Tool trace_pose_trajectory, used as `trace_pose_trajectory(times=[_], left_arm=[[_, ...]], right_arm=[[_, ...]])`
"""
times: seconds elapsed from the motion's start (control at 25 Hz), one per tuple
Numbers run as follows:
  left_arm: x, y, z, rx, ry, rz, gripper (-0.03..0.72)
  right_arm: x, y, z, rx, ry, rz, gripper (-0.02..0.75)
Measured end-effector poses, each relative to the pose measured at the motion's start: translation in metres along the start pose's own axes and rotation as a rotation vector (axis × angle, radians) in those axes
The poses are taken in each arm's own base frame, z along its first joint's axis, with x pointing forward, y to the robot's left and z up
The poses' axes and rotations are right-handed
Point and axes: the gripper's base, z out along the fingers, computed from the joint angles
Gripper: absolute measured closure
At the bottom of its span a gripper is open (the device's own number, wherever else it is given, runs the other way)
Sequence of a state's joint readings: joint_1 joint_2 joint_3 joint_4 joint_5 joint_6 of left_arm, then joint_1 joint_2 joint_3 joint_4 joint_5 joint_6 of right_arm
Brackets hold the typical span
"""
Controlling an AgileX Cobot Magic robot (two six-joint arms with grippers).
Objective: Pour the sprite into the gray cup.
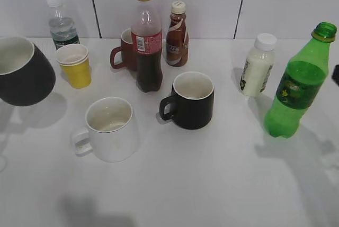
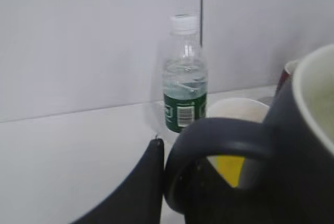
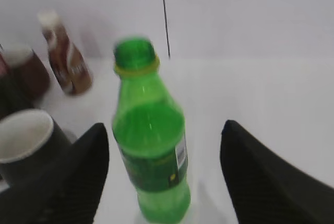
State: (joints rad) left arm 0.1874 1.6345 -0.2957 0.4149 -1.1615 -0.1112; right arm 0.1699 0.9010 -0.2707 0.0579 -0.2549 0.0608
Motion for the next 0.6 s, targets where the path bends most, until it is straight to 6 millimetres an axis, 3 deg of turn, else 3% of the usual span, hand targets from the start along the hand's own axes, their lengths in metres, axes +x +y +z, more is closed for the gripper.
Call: trace_pose_trajectory(times=[0.16,0.32,0.6], left_arm=[[0.000,-0.004,0.000,0.032,0.005,0.012,0.623],[0.000,-0.011,0.002,0.062,0.004,0.016,0.623],[0.000,-0.014,0.002,0.077,0.004,0.019,0.623]], right_arm=[[0.017,0.005,0.023,-0.032,0.085,-0.037,0.232],[0.036,0.011,0.040,-0.072,0.173,-0.077,0.164],[0.053,0.012,0.065,-0.085,0.153,-0.075,0.130]])
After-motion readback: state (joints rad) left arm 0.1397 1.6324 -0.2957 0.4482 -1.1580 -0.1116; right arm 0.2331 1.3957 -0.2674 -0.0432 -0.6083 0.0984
